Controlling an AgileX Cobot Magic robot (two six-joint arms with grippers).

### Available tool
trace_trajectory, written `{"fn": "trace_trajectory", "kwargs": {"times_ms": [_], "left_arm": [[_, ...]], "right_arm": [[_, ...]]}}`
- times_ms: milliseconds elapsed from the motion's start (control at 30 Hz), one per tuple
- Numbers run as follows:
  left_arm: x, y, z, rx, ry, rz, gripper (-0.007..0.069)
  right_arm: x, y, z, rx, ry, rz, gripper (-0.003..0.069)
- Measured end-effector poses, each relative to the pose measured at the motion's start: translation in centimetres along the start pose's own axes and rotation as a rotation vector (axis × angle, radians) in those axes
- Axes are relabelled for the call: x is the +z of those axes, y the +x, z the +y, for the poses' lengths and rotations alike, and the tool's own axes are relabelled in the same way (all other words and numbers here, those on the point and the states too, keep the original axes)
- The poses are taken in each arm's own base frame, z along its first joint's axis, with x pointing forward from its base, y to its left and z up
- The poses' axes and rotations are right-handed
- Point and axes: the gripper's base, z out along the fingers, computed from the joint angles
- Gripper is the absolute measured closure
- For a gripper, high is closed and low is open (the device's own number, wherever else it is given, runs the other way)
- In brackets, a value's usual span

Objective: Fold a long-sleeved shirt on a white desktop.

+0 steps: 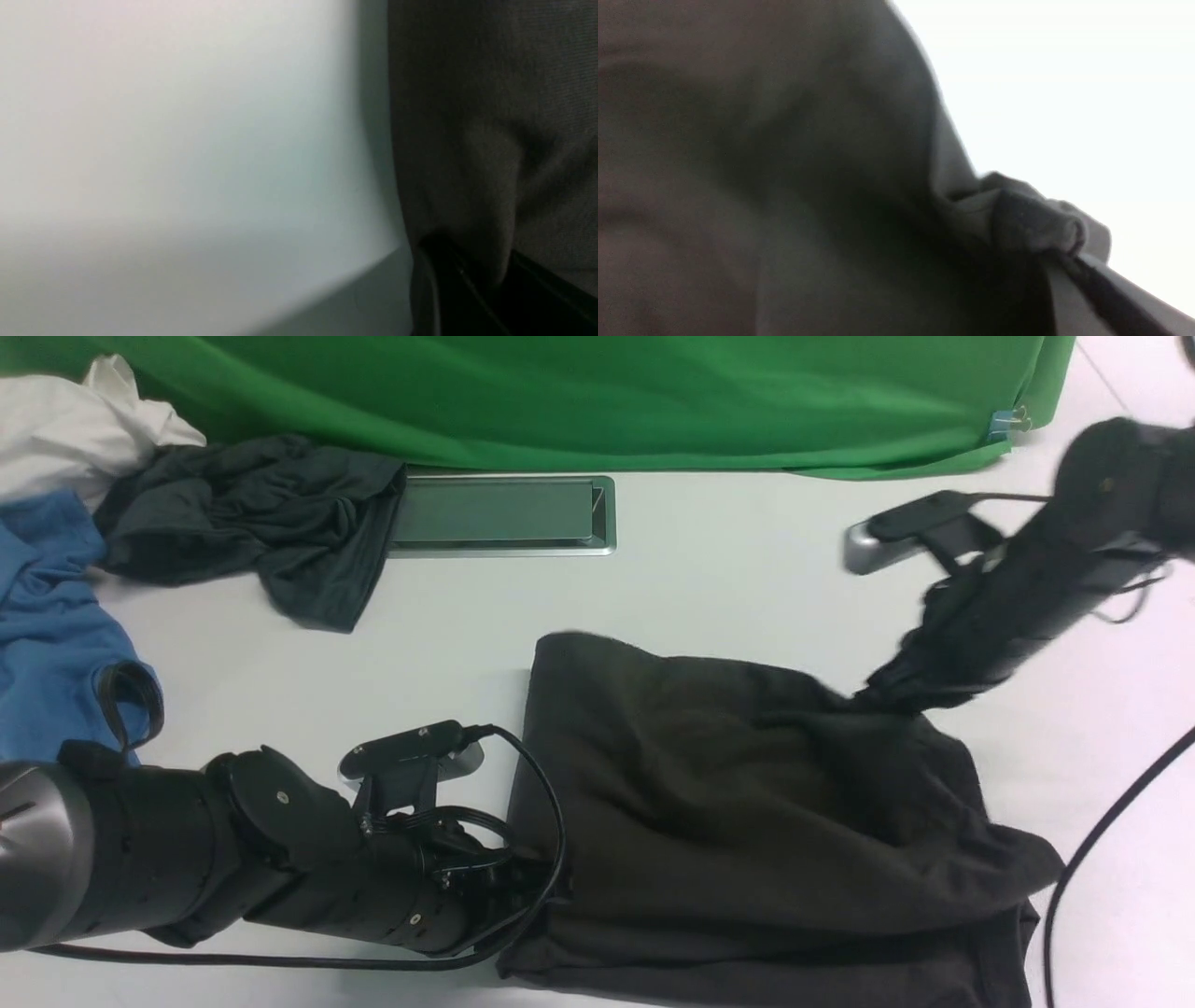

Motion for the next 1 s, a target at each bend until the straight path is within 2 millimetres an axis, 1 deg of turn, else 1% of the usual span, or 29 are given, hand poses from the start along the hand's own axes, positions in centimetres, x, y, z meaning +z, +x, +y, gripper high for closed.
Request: {"fn": "trace_trajectory", "kwargs": {"times_ms": [167, 267, 300, 333, 400, 433, 467, 500, 567, 633, 667, 700, 767, 800, 900, 933, 967, 1000], "left_arm": [[0.0, 0.0, 0.0, 0.001, 0.000, 0.000, 0.0549], [0.0, 0.0, 0.0, 0.001, 0.002, 0.004, 0.0549], [0.0, 0.1, 0.0, 0.002, 0.002, 0.005, 0.0549], [0.0, 0.1, 0.0, 0.002, 0.002, 0.005, 0.0549], [0.0, 0.1, 0.0, 0.002, 0.003, 0.008, 0.0549], [0.0, 0.1, -0.1, 0.003, 0.004, 0.010, 0.0549], [0.0, 0.1, -0.1, 0.004, 0.005, 0.012, 0.0549], [0.0, 0.1, -0.1, 0.004, 0.005, 0.012, 0.0549], [0.0, 0.1, 0.0, 0.004, 0.005, 0.013, 0.0549], [0.0, 0.1, 0.0, 0.006, 0.005, 0.014, 0.0549], [0.0, 0.1, 0.0, 0.007, 0.004, 0.014, 0.0549], [0.0, 0.1, 0.0, 0.008, 0.005, 0.015, 0.0549], [0.0, 0.2, 0.0, 0.009, 0.005, 0.017, 0.0549], [0.0, 0.2, 0.0, 0.011, 0.005, 0.019, 0.0549], [0.0, 0.2, 0.0, 0.011, 0.007, 0.023, 0.0549], [0.0, 0.2, 0.0, 0.011, 0.007, 0.024, 0.0549], [0.0, 0.2, 0.0, 0.011, 0.008, 0.024, 0.0549], [0.0, 0.2, 0.0, 0.011, 0.008, 0.024, 0.0549]], "right_arm": [[-0.3, 0.5, -1.8, 0.047, 0.026, 0.011, 0.0617], [-0.5, 0.9, -2.5, 0.064, 0.041, 0.030, 0.0578], [-0.8, 1.0, -2.7, 0.066, 0.054, 0.036, 0.0551], [-0.9, 1.0, -2.8, 0.068, 0.058, 0.034, 0.0546], [-2.2, 0.9, -3.2, 0.076, 0.097, 0.014, 0.0468], [-2.8, 0.8, -3.3, 0.077, 0.108, -0.001, 0.0447], [-3.9, 0.5, -3.3, 0.079, 0.126, -0.032, 0.0397], [-4.6, 0.3, -3.3, 0.083, 0.133, -0.055, 0.0377], [-6.8, 0.1, -2.5, 0.106, 0.122, -0.117, 0.0317], [-8.2, 0.7, -1.1, 0.114, 0.082, -0.133, 0.0291], [-8.3, 0.7, -0.8, 0.114, 0.076, -0.133, 0.0290], [-8.6, 2.3, 0.9, 0.140, 0.028, -0.093, 0.0281], [-7.9, 4.3, 2.3, 0.153, -0.014, -0.013, 0.0275], [-7.3, 5.7, 3.0, 0.165, -0.033, 0.043, 0.0268], [-5.3, 9.6, 3.8, 0.204, -0.054, 0.169, 0.0232], [-5.2, 9.9, 3.9, 0.208, -0.054, 0.174, 0.0225], [-4.7, 11.1, 4.1, 0.219, -0.053, 0.190, 0.0200], [-4.5, 11.8, 4.2, 0.225, -0.050, 0.189, 0.0178]]}}
